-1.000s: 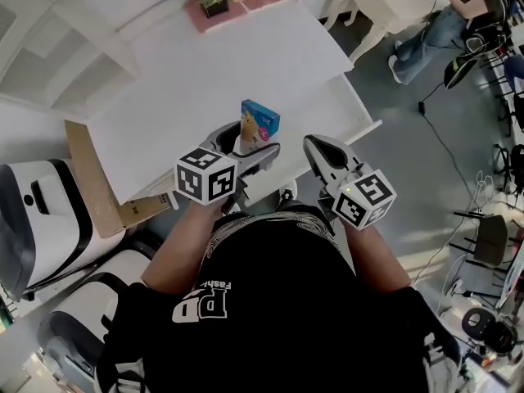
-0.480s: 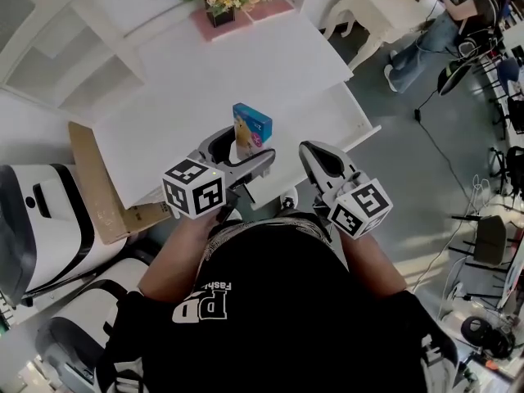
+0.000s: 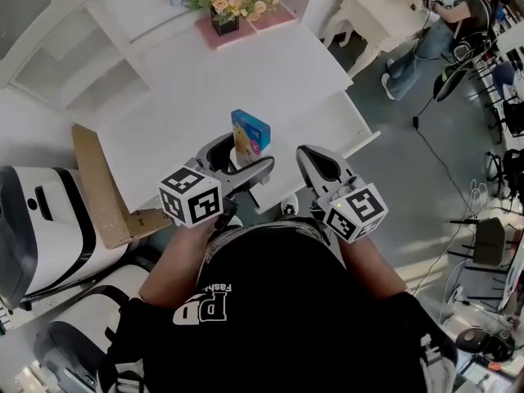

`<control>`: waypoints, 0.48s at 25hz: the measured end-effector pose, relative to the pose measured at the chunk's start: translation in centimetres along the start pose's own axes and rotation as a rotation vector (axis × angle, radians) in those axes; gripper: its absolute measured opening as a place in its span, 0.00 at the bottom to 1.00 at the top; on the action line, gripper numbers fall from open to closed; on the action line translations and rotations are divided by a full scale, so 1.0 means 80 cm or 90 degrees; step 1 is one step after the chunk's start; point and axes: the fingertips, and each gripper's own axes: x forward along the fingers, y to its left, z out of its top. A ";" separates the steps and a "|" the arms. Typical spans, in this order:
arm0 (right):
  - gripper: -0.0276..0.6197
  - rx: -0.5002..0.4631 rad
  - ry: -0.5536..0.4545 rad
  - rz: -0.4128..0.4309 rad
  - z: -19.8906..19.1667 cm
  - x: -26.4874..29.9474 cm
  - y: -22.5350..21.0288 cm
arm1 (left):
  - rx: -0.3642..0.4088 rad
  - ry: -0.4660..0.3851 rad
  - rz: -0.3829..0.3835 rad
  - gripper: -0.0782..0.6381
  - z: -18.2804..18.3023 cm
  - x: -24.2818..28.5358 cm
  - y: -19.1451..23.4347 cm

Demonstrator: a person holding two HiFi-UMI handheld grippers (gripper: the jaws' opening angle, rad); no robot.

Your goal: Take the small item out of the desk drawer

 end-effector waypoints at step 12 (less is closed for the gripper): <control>0.05 0.043 -0.016 0.005 -0.016 0.009 0.067 | 0.018 -0.003 -0.032 0.69 -0.008 -0.058 -0.014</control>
